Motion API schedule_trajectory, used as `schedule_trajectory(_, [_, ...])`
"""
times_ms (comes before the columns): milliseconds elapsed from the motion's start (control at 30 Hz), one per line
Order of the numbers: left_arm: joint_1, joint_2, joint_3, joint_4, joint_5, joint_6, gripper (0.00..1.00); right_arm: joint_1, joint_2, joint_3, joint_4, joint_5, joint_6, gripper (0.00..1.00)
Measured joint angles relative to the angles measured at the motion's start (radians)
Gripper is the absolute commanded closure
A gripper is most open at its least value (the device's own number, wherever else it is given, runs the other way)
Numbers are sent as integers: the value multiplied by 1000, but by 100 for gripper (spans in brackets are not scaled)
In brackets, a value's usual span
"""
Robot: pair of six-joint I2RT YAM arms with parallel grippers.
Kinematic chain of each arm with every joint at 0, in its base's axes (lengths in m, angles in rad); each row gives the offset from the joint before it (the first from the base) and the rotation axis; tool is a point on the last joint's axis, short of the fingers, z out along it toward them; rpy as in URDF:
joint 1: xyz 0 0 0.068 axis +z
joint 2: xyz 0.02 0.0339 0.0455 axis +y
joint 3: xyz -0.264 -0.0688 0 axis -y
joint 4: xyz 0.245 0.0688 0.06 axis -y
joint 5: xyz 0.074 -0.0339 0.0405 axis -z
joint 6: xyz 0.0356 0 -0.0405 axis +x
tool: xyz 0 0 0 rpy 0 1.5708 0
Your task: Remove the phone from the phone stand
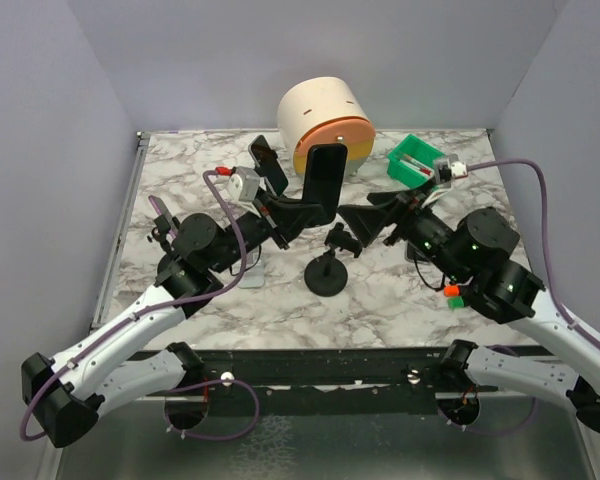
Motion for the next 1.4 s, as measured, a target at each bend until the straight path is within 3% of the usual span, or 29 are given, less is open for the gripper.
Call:
schedule_trajectory(300, [0, -94, -2, 32, 50, -122, 100, 0, -132, -133, 176, -127, -11, 10])
schedule_trajectory(667, [0, -128, -43, 140, 188, -268, 100, 0, -113, -169, 380, -299, 48, 19])
schedule_trajectory(800, [0, -129, -54, 192, 230, -309, 100, 0, -85, -169, 419, -343, 85, 28])
schedule_trajectory(933, [0, -133, -69, 243, 262, -344, 100, 0, -67, -169, 452, -383, 123, 44])
schedule_trajectory(1267, [0, -131, -83, 338, 311, -397, 100, 0, -14, -169, 540, -496, 195, 59])
schedule_trajectory(1400, [0, -124, -83, 359, 317, -405, 100, 0, -5, -169, 537, -510, 206, 75])
